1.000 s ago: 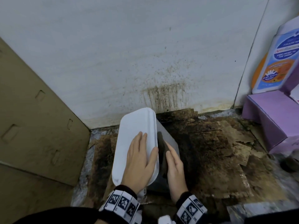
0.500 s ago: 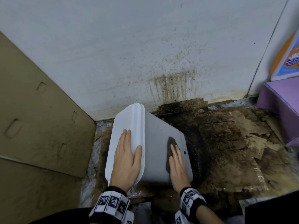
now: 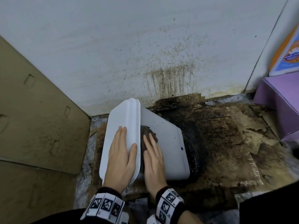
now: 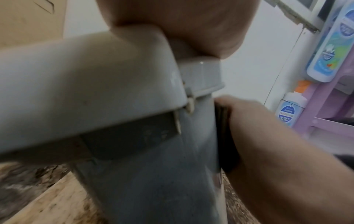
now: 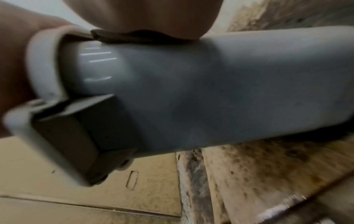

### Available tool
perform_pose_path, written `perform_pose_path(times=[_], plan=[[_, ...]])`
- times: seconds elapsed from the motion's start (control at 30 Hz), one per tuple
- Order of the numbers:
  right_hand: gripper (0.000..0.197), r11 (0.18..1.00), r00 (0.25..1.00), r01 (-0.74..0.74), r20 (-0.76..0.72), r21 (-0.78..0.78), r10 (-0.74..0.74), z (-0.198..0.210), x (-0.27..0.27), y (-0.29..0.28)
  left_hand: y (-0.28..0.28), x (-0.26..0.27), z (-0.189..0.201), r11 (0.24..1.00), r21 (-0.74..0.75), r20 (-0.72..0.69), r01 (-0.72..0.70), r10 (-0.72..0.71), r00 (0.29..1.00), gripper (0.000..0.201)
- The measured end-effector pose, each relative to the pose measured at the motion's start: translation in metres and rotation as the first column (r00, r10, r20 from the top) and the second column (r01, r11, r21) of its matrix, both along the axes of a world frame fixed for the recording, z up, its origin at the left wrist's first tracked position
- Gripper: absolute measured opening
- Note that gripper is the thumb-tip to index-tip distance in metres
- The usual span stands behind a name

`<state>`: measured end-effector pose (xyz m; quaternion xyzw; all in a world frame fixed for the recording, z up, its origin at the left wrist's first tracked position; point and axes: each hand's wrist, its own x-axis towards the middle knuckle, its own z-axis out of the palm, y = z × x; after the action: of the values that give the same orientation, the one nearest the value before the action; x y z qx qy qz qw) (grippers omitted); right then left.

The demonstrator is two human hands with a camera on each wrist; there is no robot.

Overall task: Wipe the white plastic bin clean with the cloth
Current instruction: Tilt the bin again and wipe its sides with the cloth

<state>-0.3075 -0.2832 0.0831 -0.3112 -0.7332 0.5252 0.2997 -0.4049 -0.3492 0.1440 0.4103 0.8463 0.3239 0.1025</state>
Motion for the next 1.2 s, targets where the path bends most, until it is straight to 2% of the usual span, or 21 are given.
perform_pose_path(times=[0.07,0.17,0.23,0.33,0.4,0.47,0.53,0.67,0.77,0.9,0.97,1.07,1.2], plan=[[0.049,0.998,0.999,-0.031,-0.009,0.051,0.032,0.002,0.002,0.006,0.002,0.001,0.000,1.000,0.000,-0.005,0.002,-0.002,1.000,0.068],[0.050,0.992,0.995,-0.099,0.001,0.076,0.099,-0.021,0.015,0.028,0.002,0.002,0.002,1.000,0.003,-0.016,0.000,0.000,1.000,0.071],[0.051,0.998,0.995,-0.065,0.077,-0.003,0.065,-0.053,0.024,0.047,0.001,0.002,0.003,1.000,0.003,-0.016,-0.003,0.003,1.000,0.071],[0.052,0.990,0.959,0.031,0.284,-0.139,0.010,-0.104,0.032,0.079,0.002,0.003,0.006,1.000,-0.001,-0.024,0.002,-0.002,1.000,0.071],[0.062,0.982,0.937,0.069,0.350,-0.176,-0.003,-0.117,0.031,0.089,0.004,0.005,0.007,1.000,-0.004,-0.042,0.007,-0.008,0.999,0.071],[0.056,0.973,0.936,0.093,0.353,-0.213,-0.012,-0.100,0.022,0.086,0.005,0.007,0.006,1.000,-0.007,-0.058,0.010,-0.010,0.998,0.071],[0.050,0.965,0.967,0.062,0.255,-0.256,0.006,-0.070,0.010,0.079,0.005,0.006,0.005,1.000,-0.003,-0.062,0.015,-0.015,0.998,0.070],[0.051,0.974,0.986,-0.157,0.032,-0.162,0.164,-0.007,-0.023,0.071,0.004,0.006,0.005,1.000,-0.010,-0.067,0.026,-0.027,0.997,0.070],[0.049,0.944,0.946,-0.324,-0.005,-0.055,0.324,0.013,-0.031,0.079,0.005,0.008,0.005,0.999,-0.018,-0.071,0.032,-0.033,0.997,0.070],[0.054,0.939,0.933,-0.344,0.100,-0.033,0.345,-0.009,-0.020,0.103,0.002,0.004,0.005,0.999,-0.012,-0.060,0.035,-0.035,0.998,0.070],[0.054,0.951,0.931,-0.293,0.195,-0.102,0.308,-0.033,-0.017,0.124,0.000,0.002,0.005,1.000,-0.014,-0.055,0.028,-0.029,0.998,0.071],[0.054,0.947,0.886,-0.188,0.371,-0.262,0.278,-0.069,-0.004,0.161,-0.002,0.001,0.007,0.999,-0.016,-0.050,0.028,-0.029,0.998,0.070],[0.055,0.905,0.857,-0.077,0.436,-0.418,0.274,-0.088,0.003,0.182,-0.001,0.003,0.008,0.999,-0.016,-0.059,0.033,-0.034,0.998,0.069]])
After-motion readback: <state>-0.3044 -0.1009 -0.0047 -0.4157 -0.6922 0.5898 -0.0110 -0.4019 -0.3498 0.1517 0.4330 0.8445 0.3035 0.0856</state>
